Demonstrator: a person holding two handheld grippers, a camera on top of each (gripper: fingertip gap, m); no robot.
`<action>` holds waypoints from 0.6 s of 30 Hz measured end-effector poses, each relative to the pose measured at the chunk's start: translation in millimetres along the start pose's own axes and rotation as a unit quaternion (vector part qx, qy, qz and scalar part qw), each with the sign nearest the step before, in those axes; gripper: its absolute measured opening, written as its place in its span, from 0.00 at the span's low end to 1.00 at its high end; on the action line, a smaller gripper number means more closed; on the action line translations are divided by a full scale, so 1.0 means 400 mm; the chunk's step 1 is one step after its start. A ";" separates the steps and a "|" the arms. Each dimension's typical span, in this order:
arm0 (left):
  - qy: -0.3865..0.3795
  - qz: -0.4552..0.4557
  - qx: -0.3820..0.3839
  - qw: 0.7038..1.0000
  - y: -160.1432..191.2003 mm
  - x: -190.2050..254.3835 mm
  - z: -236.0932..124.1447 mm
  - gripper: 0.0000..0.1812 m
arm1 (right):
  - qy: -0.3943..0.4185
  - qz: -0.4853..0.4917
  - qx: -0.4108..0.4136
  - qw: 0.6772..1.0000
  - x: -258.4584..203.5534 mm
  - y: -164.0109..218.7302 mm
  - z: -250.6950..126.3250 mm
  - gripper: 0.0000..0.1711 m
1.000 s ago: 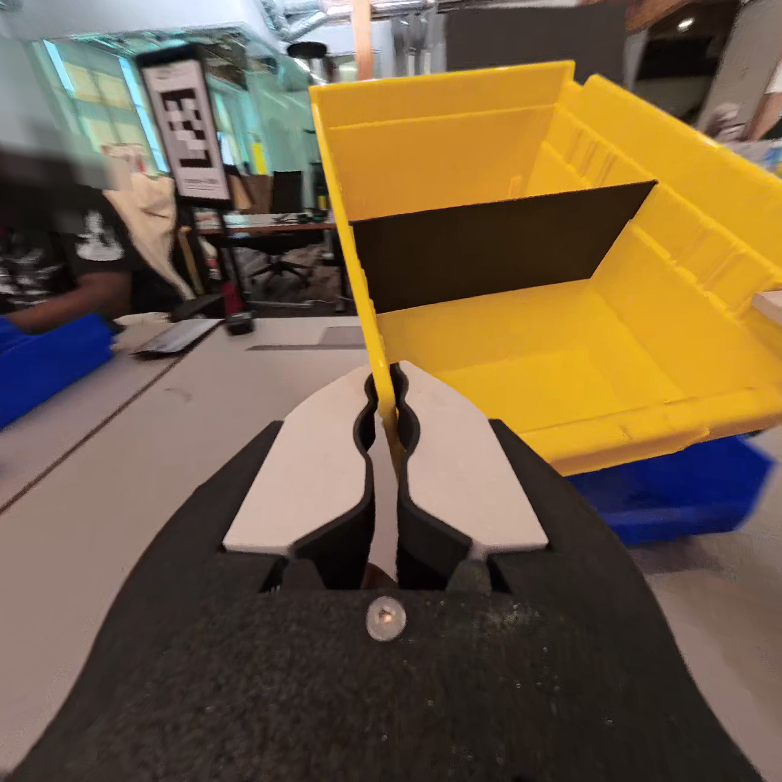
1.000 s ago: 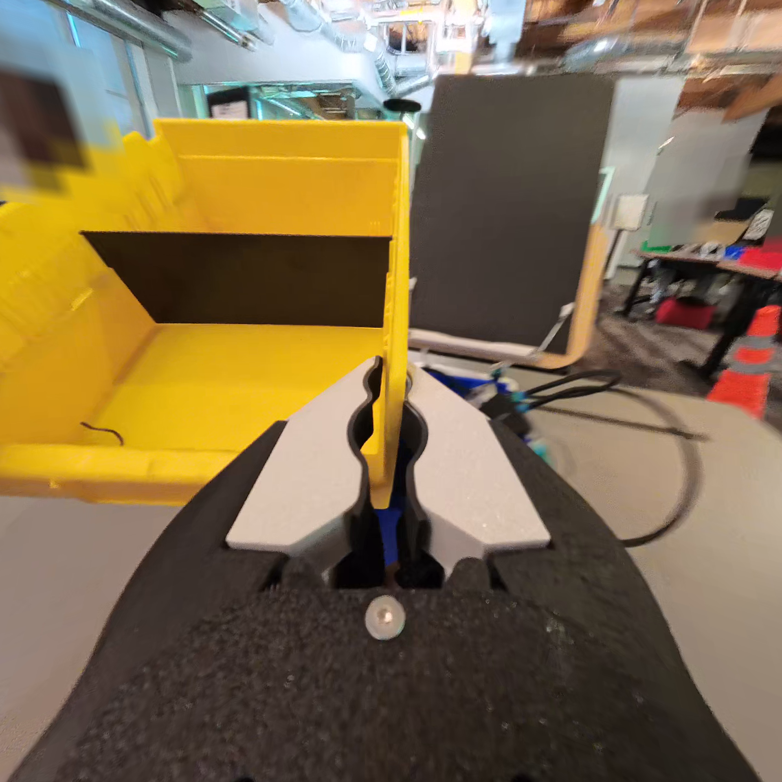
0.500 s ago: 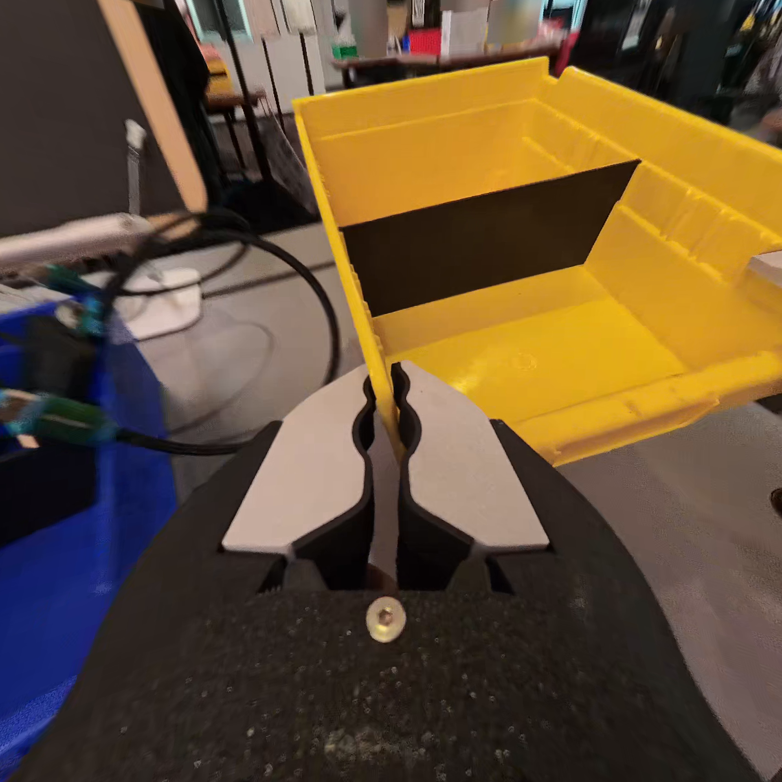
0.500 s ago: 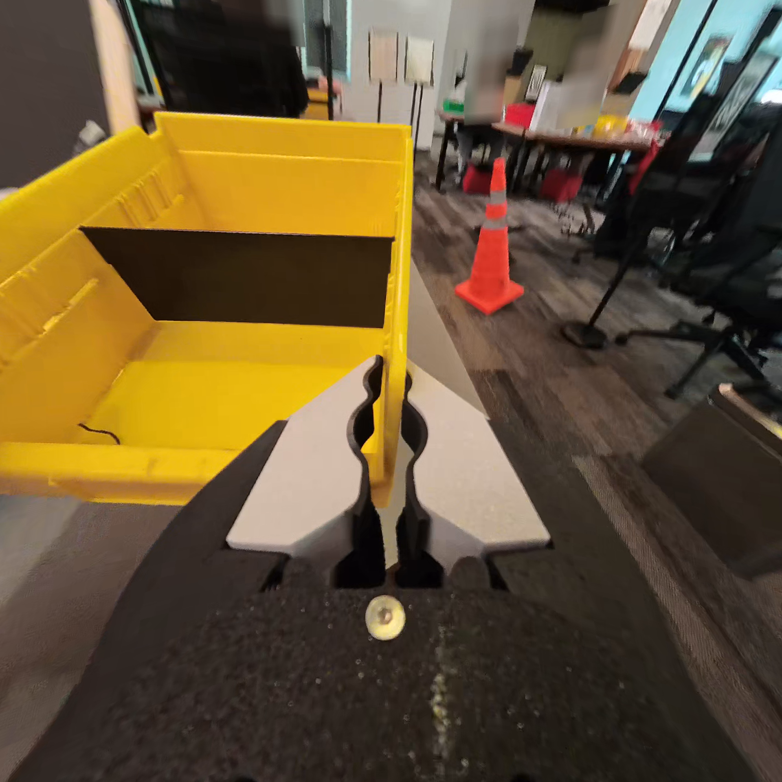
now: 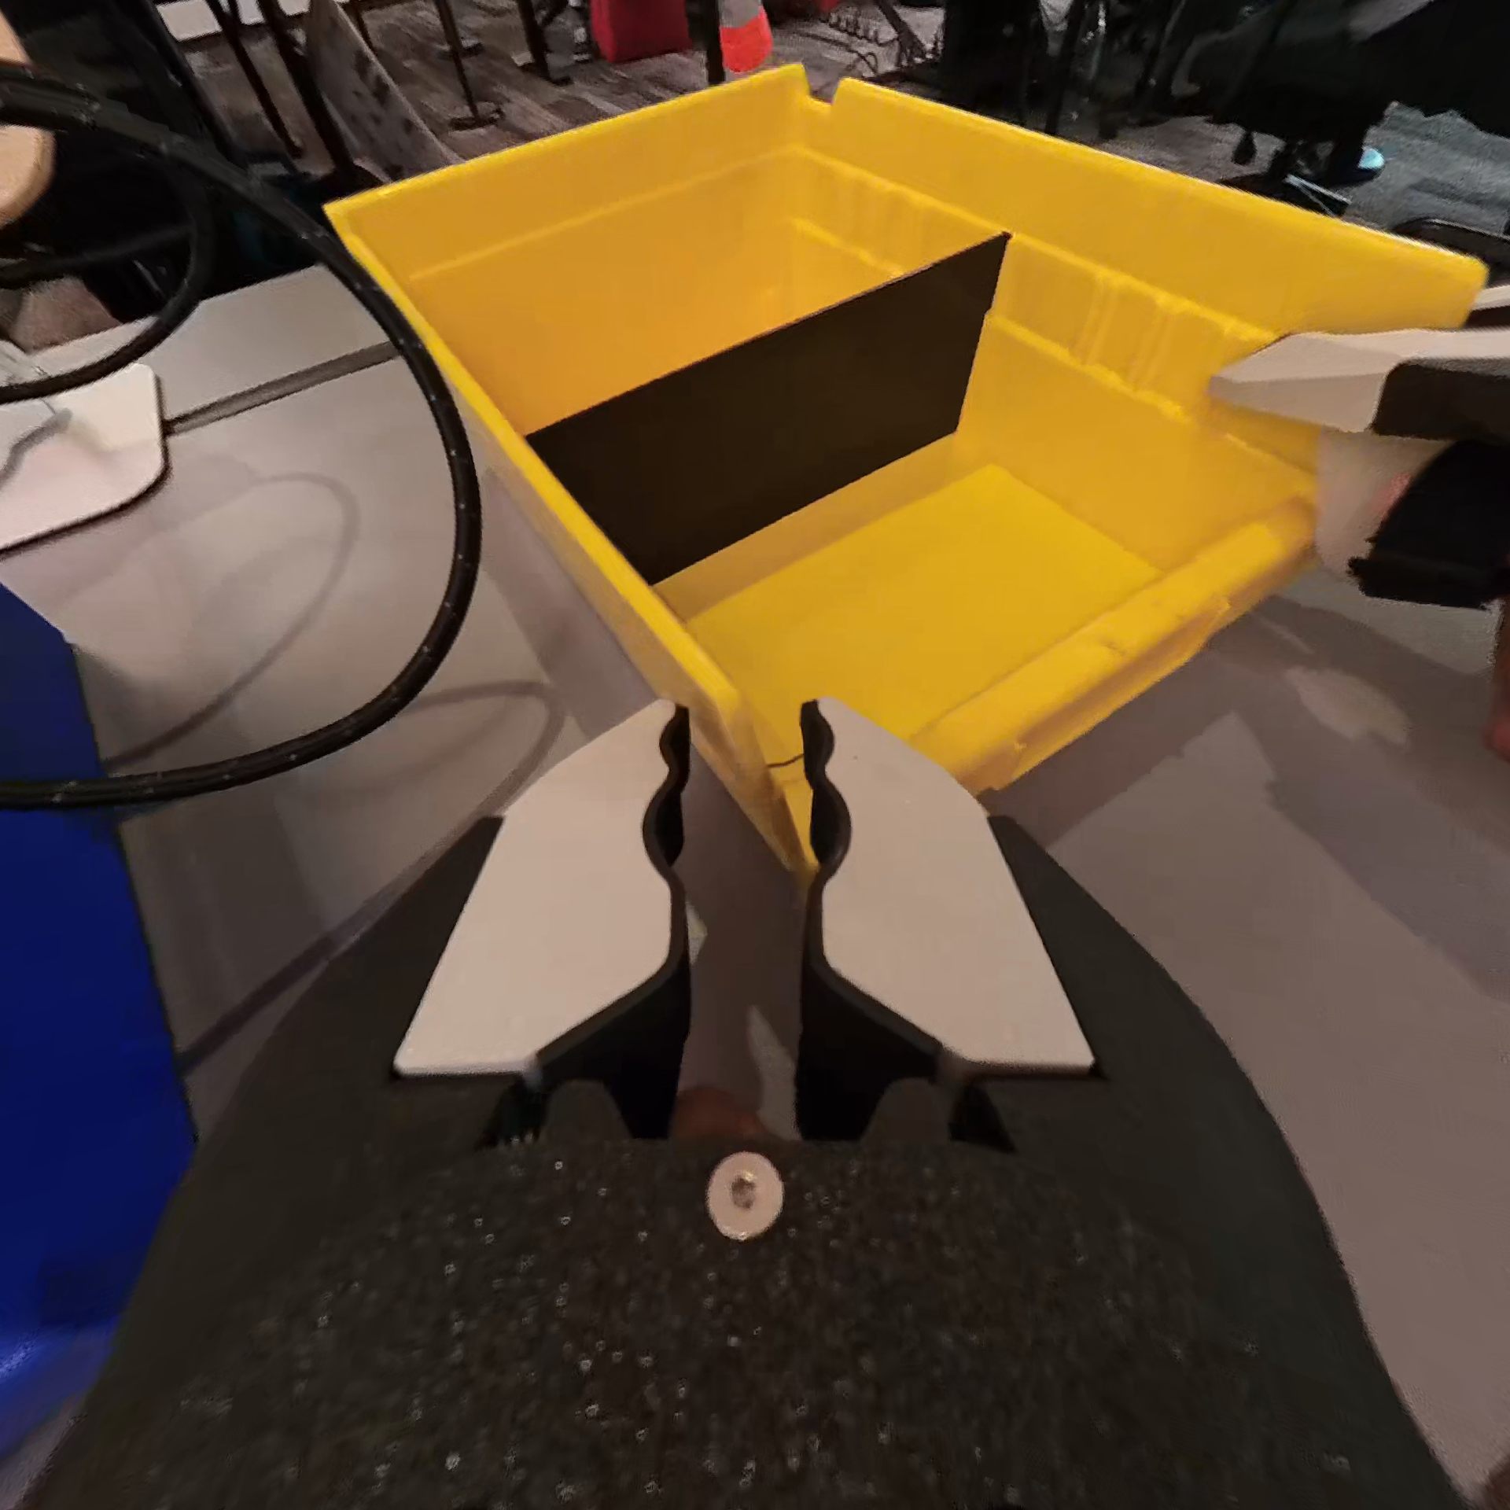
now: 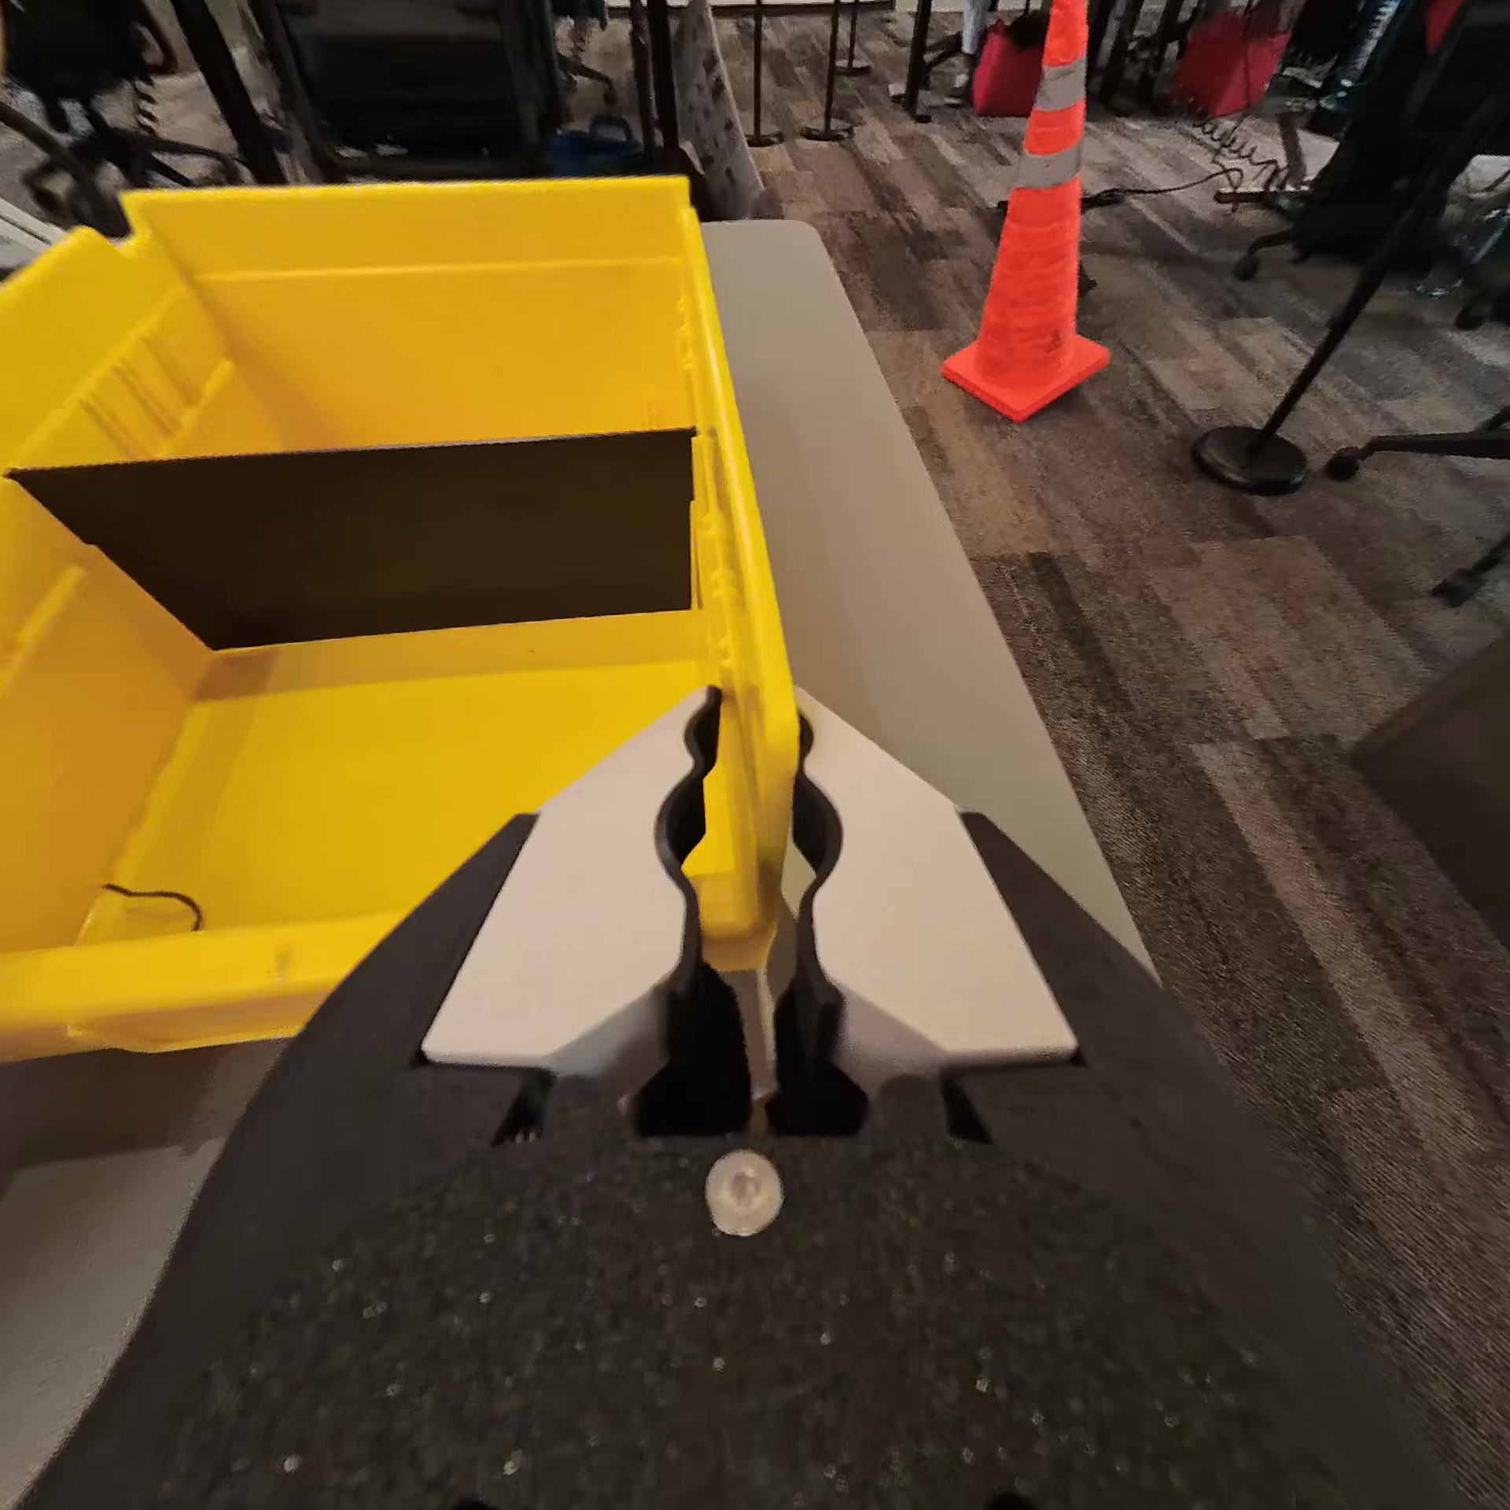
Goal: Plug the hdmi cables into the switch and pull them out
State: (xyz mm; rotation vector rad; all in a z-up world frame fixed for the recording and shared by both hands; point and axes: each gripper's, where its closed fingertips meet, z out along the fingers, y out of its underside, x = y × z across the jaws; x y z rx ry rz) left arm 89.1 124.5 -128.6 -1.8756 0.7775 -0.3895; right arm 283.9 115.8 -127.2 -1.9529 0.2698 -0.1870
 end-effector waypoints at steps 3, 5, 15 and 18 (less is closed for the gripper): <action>0.041 -0.010 0.003 0.999 -0.015 -0.020 -0.093 0.20 | 0.029 -0.007 0.003 1.000 0.009 -0.015 -0.027 0.15; 0.045 -0.011 0.029 0.998 -0.026 -0.083 -0.200 0.21 | 0.061 -0.008 0.034 0.997 0.029 -0.063 -0.076 0.15; -0.206 -0.053 0.070 0.975 0.193 -0.730 -0.521 0.26 | -0.231 -0.091 0.110 0.962 -0.571 -0.203 -0.220 0.22; -0.162 -0.081 0.025 0.983 0.232 -0.747 -0.460 0.27 | -0.336 -0.043 0.057 0.939 -0.839 -0.095 -0.224 0.26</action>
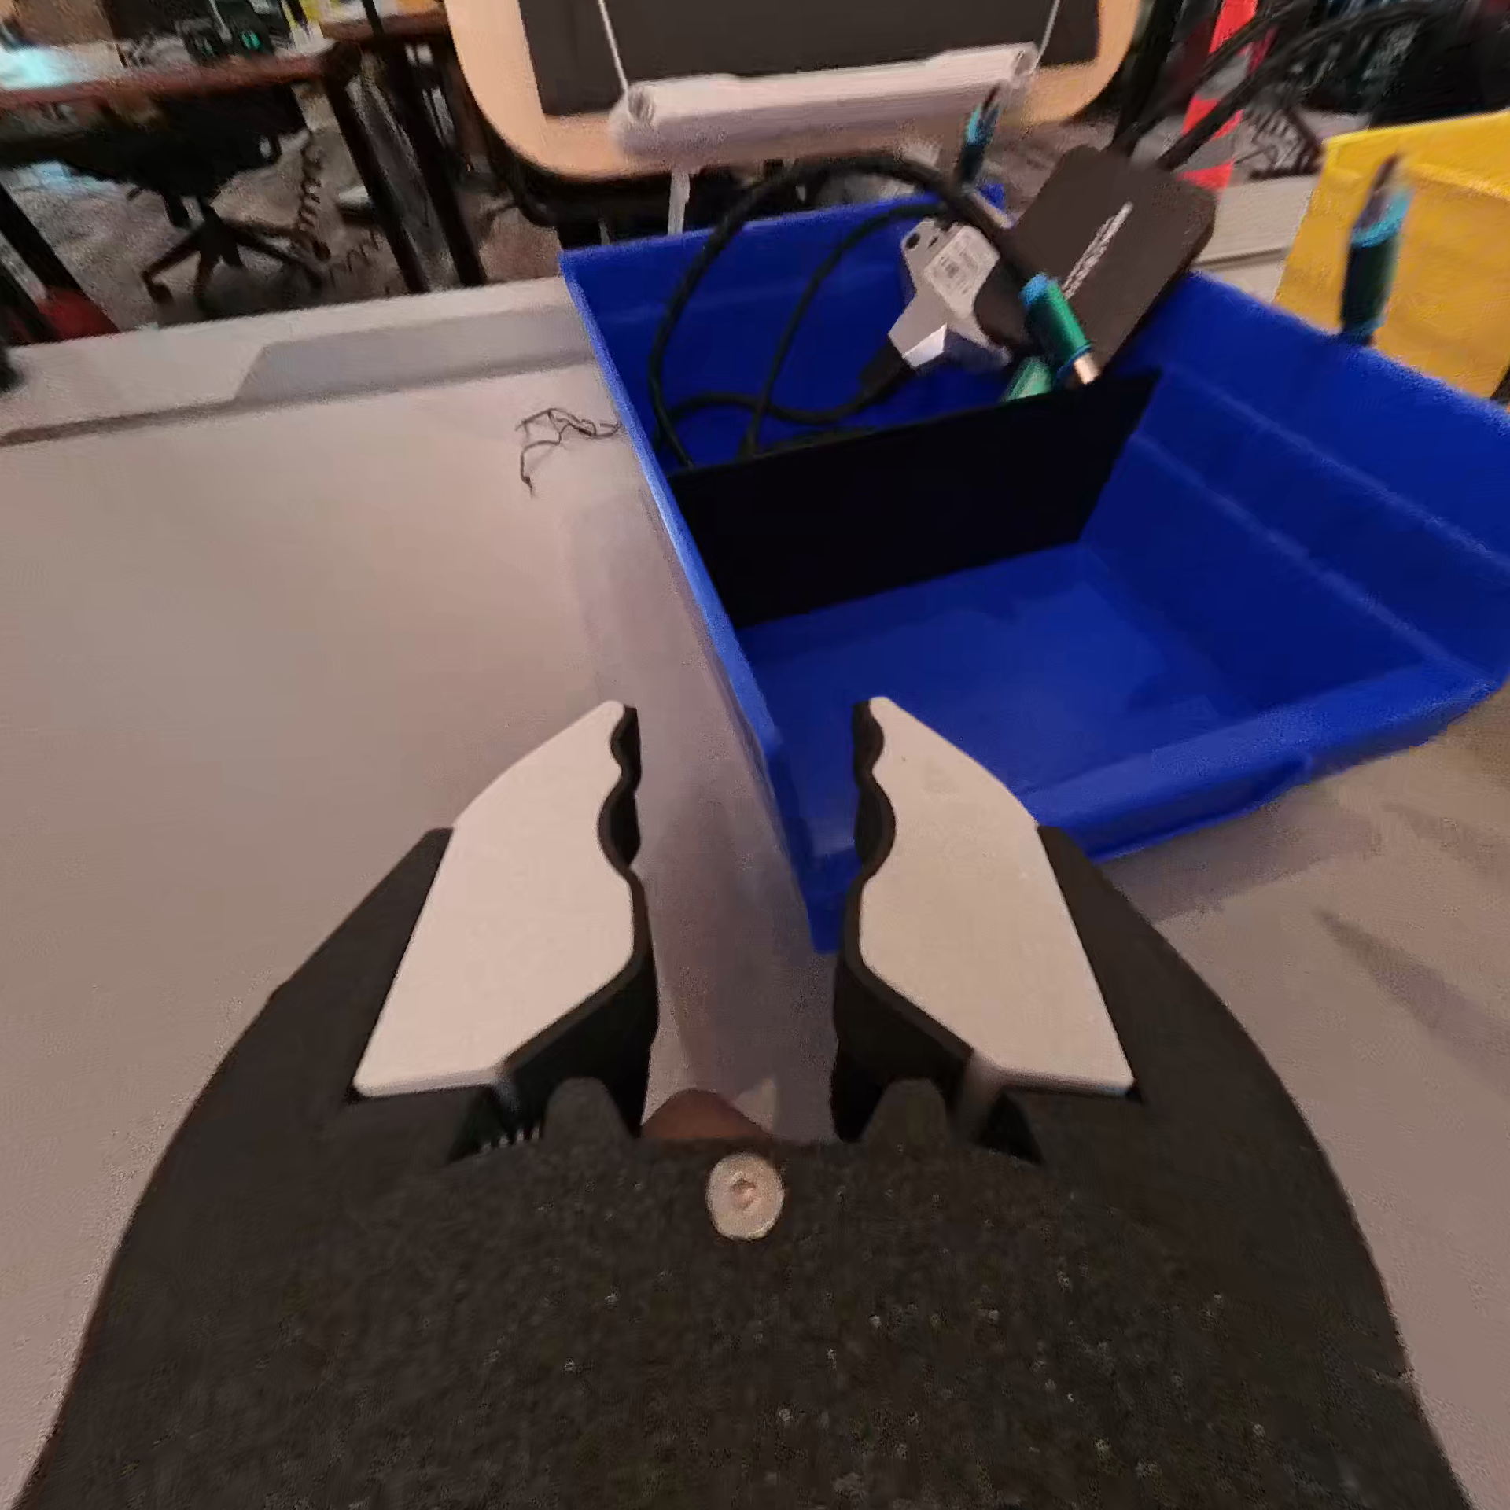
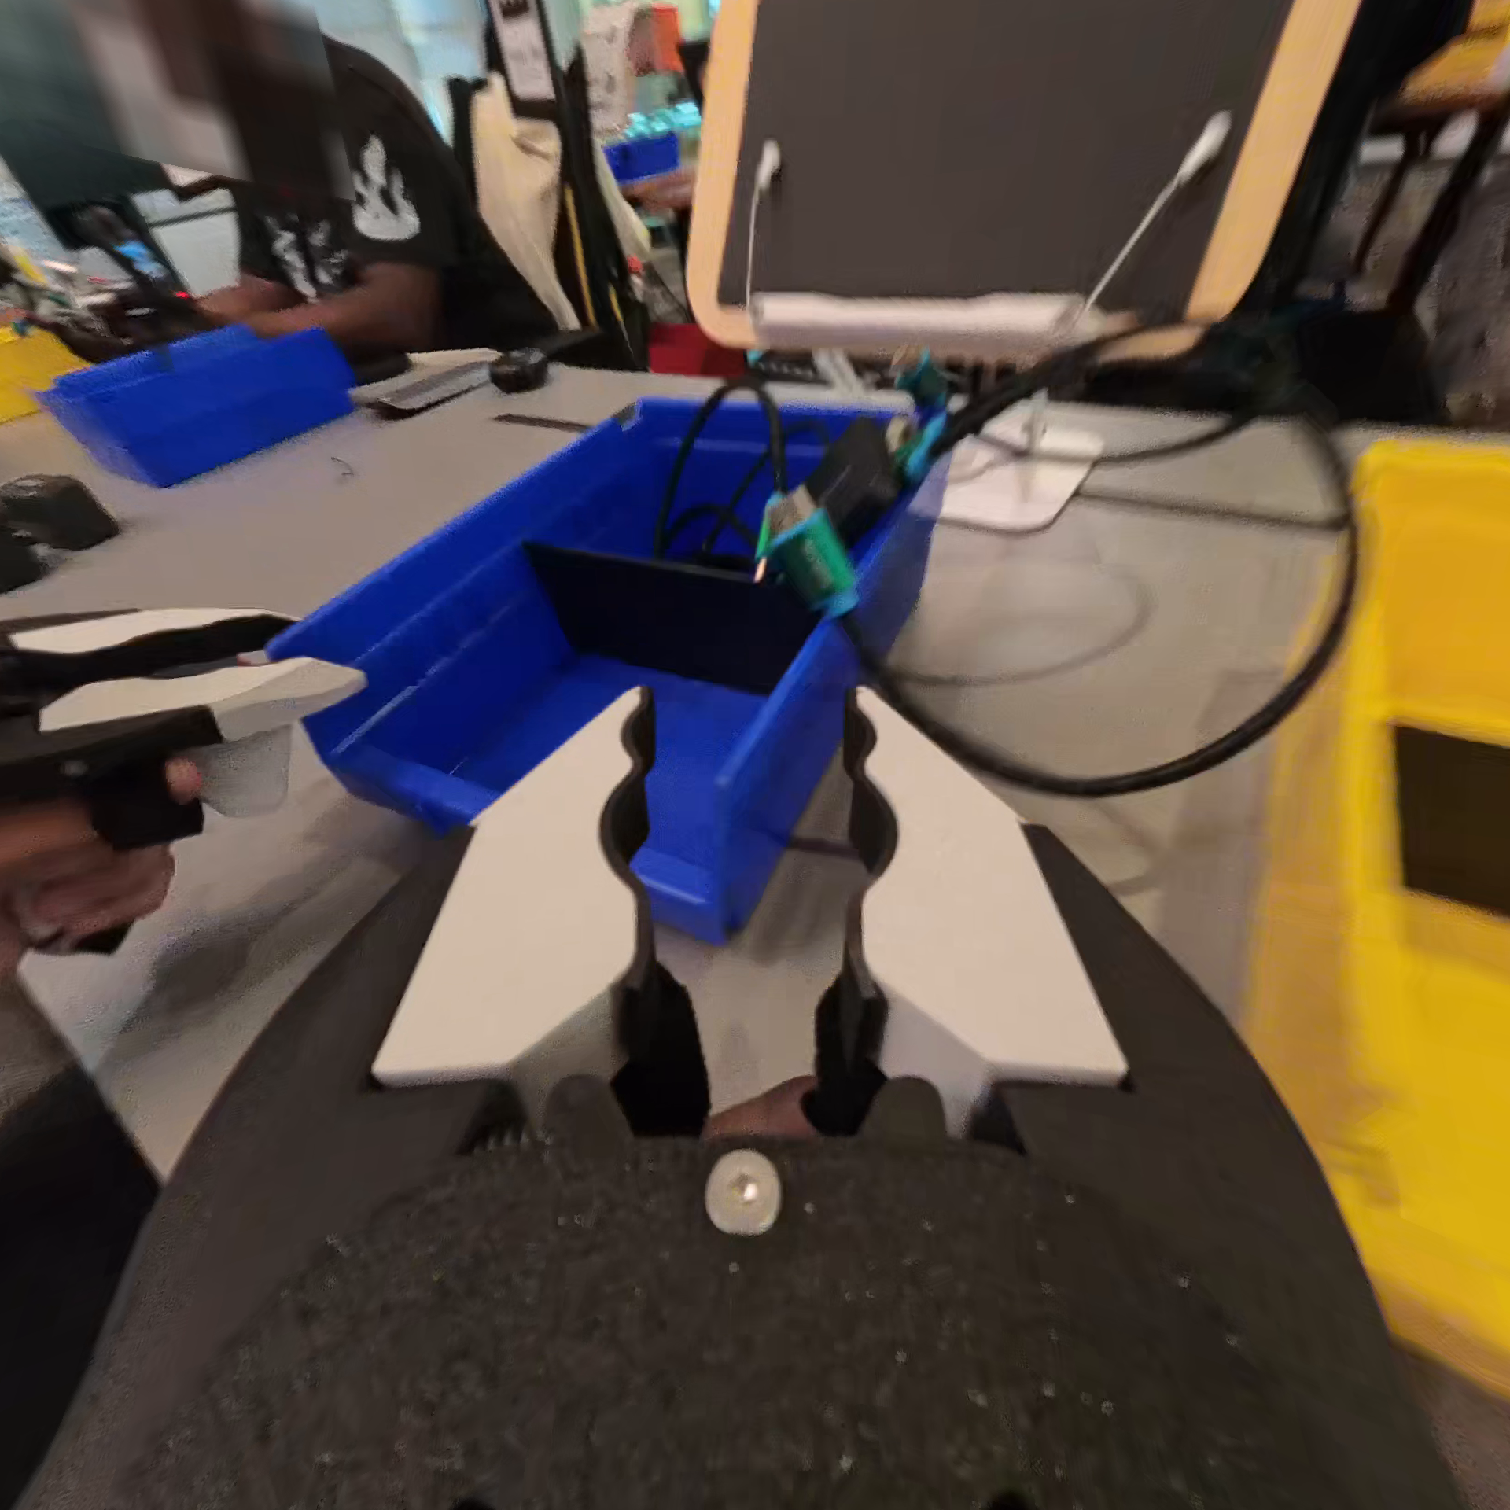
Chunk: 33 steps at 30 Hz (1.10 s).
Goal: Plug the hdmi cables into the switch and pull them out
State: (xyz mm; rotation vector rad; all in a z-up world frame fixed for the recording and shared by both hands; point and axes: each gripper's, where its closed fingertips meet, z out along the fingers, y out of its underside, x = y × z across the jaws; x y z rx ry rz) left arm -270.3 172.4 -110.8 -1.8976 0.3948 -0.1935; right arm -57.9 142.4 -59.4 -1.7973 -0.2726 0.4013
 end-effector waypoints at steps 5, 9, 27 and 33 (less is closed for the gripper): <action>0.043 -0.010 -0.006 0.999 0.010 0.027 0.063 0.16 | 0.111 0.032 -0.054 0.992 -0.003 0.125 0.123 0.18; 0.015 0.008 -0.039 0.999 0.012 -0.009 0.058 0.04 | 0.195 -0.012 -0.074 0.978 0.018 0.146 0.130 0.02; -0.027 0.009 0.018 0.999 0.000 -0.535 -0.058 0.03 | 0.219 -0.052 0.022 0.974 -0.463 0.005 0.330 0.03; -0.075 0.051 -0.009 0.996 0.043 -0.679 -0.050 0.03 | 0.203 -0.038 -0.029 0.978 -0.549 0.079 0.473 0.03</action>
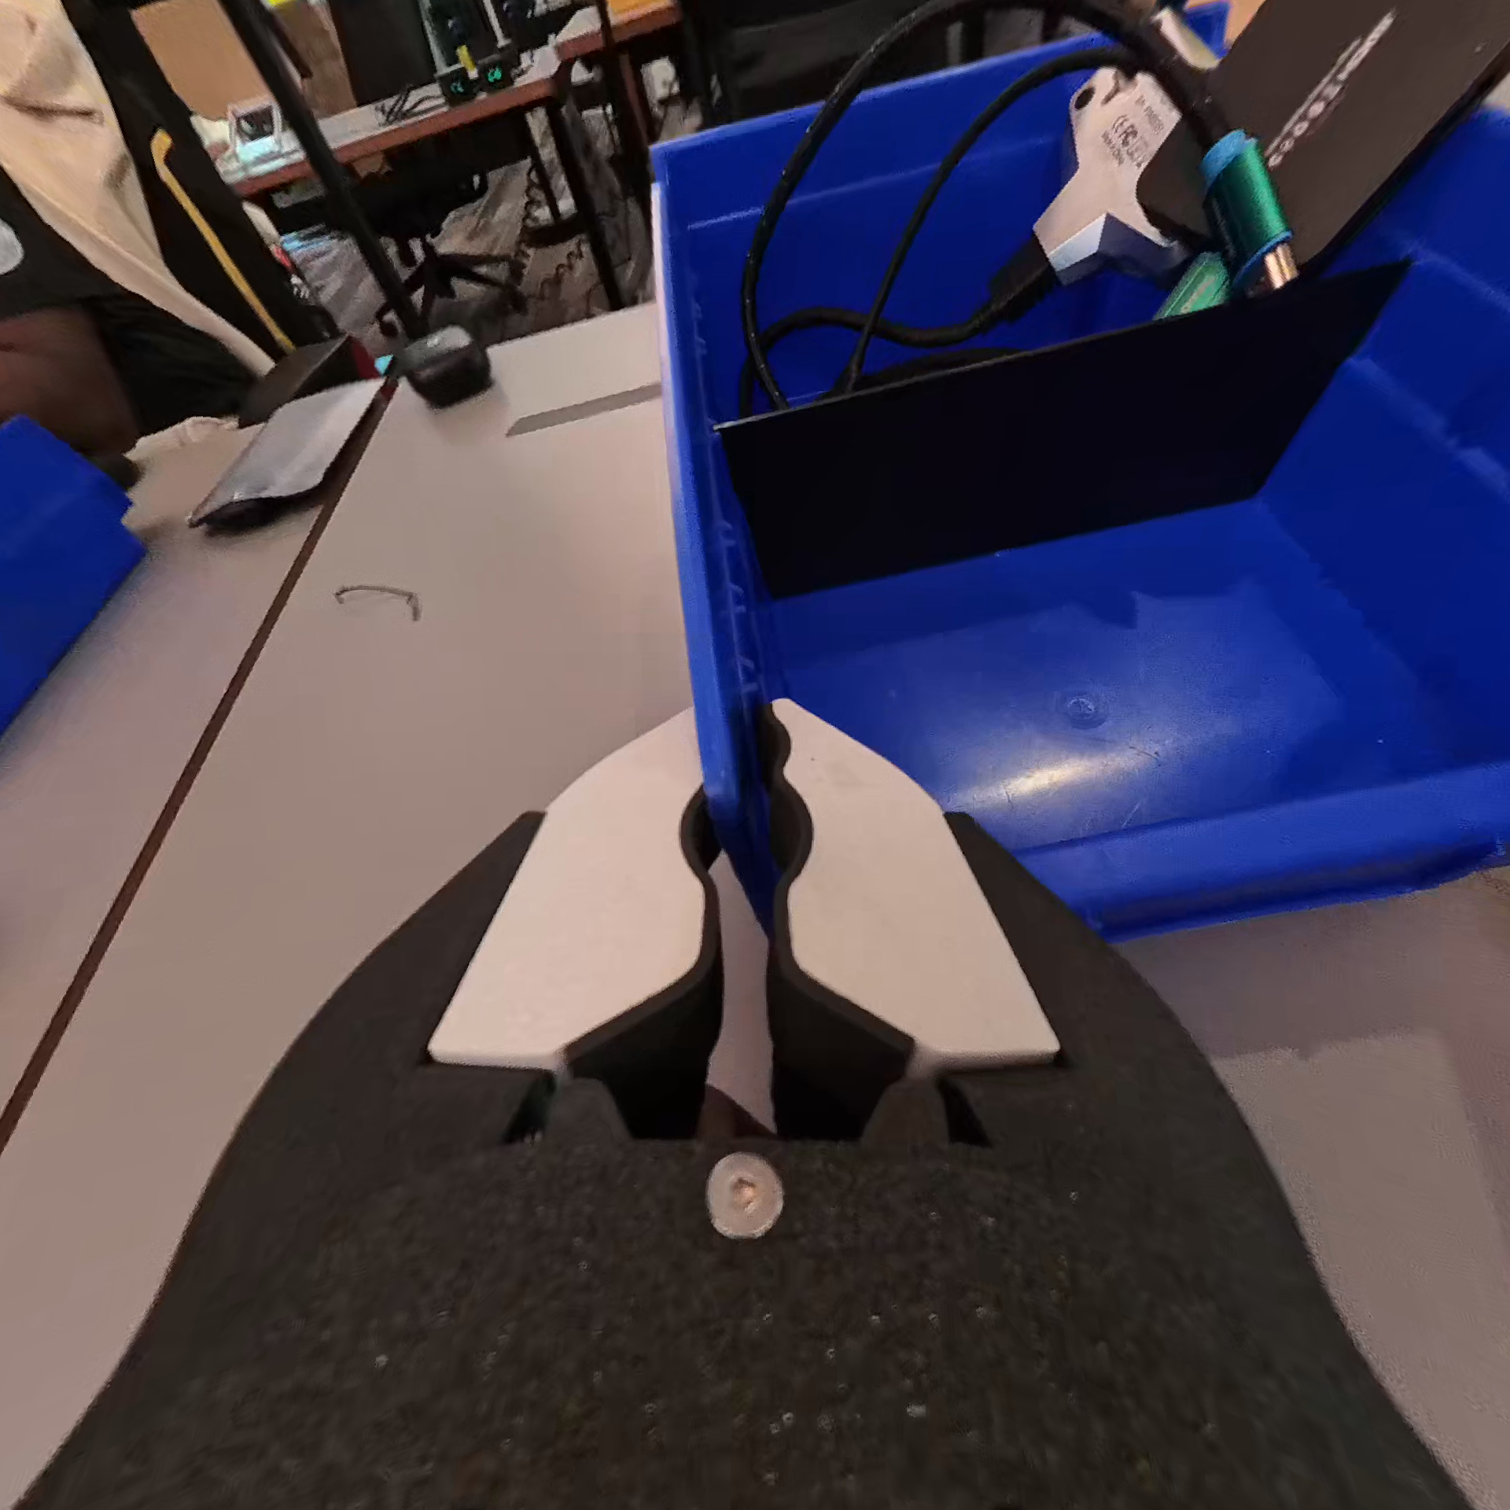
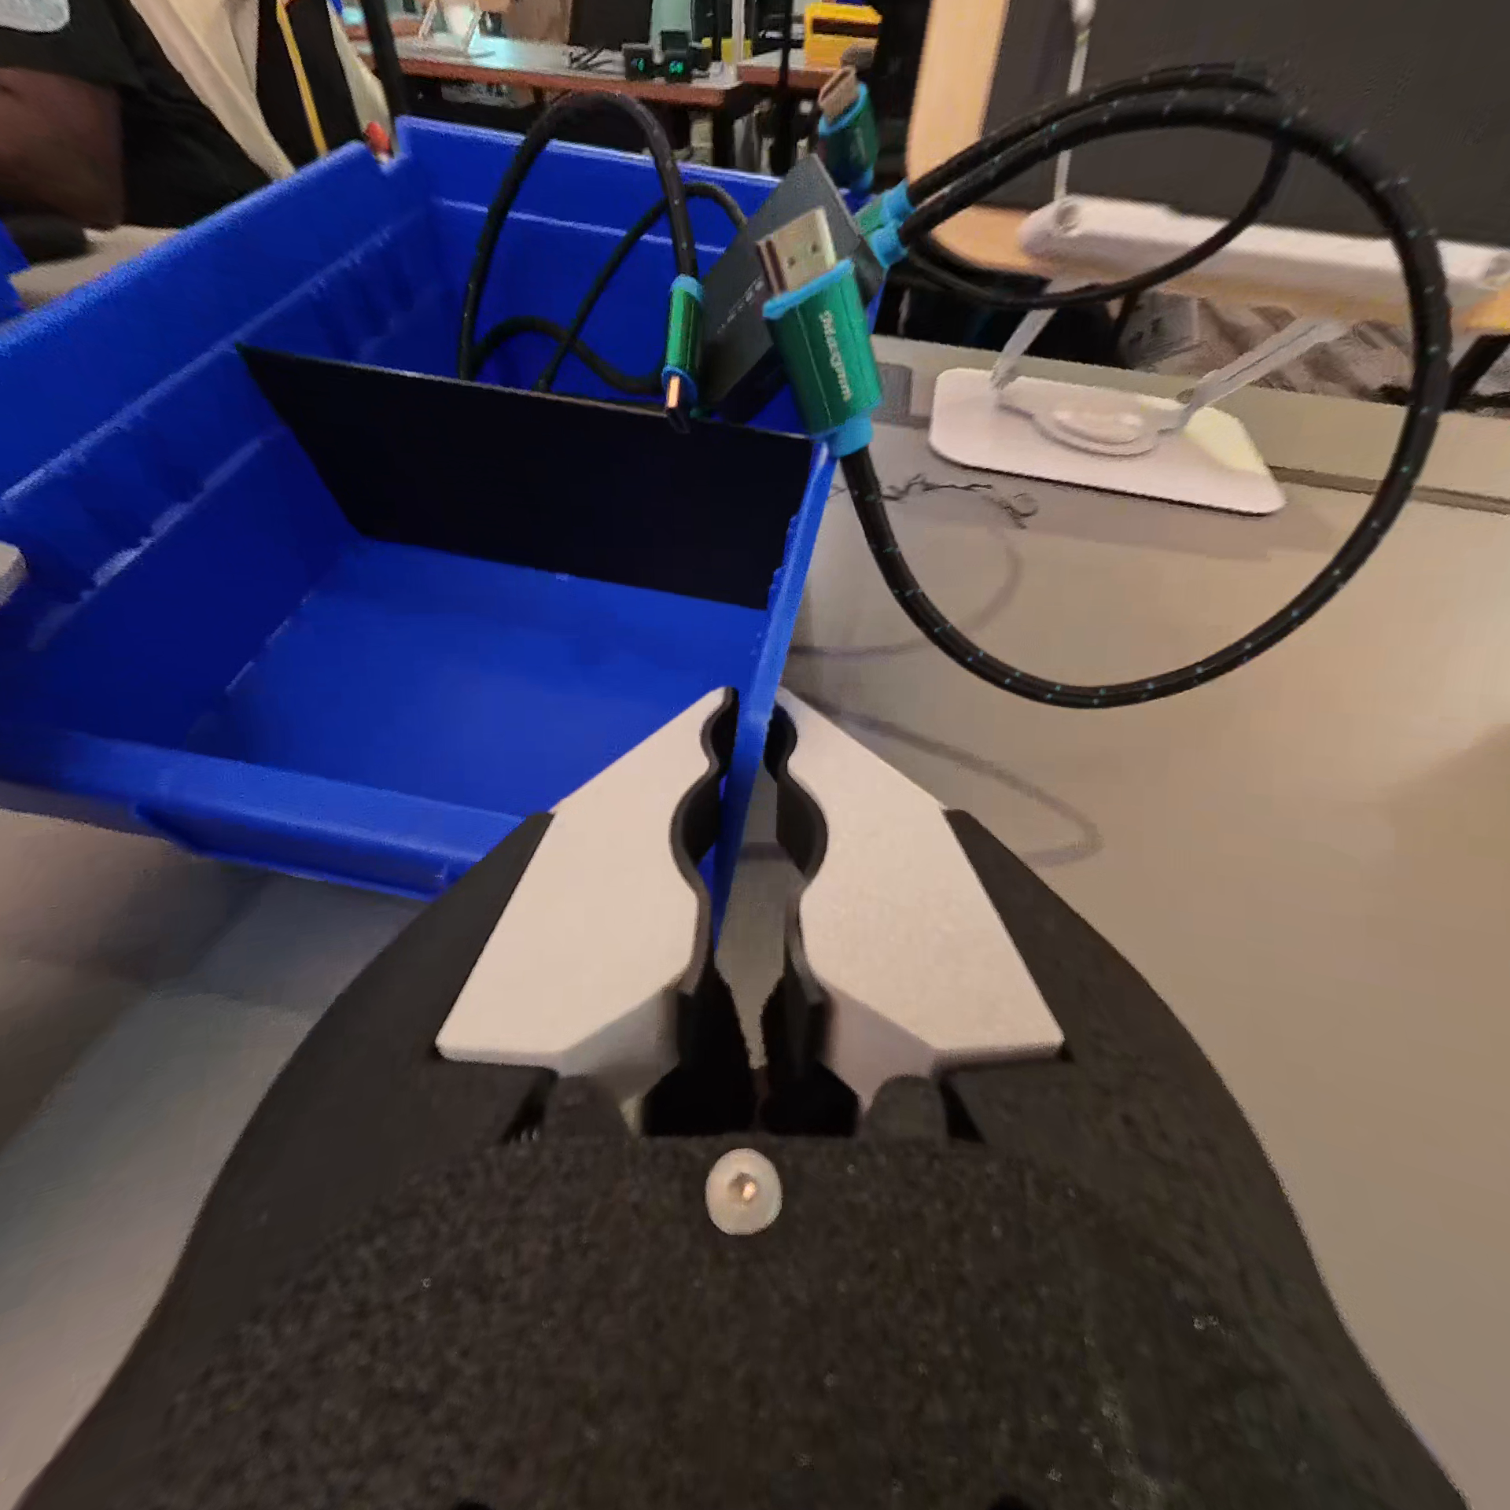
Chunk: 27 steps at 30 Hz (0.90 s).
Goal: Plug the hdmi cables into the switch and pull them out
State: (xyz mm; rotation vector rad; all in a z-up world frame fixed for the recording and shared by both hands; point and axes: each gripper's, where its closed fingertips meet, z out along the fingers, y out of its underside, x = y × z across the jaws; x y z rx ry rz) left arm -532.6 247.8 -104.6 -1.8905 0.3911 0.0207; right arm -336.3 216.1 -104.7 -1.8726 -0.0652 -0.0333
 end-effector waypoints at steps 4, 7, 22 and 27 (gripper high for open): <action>-0.007 -0.075 -0.031 0.997 0.042 -0.042 0.023 0.02 | -0.026 -0.010 -0.001 1.000 -0.050 0.033 0.055 0.03; -0.016 -0.081 -0.032 0.996 0.047 -0.061 0.022 0.02 | -0.043 0.001 -0.017 0.999 -0.071 0.027 0.071 0.03; -0.084 -0.143 -0.046 0.985 0.065 -0.140 0.013 0.14 | -0.281 0.014 0.006 0.960 0.163 -0.036 -0.203 0.20; -0.095 -0.124 0.022 0.987 -0.026 -0.132 -0.054 0.14 | -0.146 0.057 0.057 0.986 0.609 -0.075 -0.247 0.25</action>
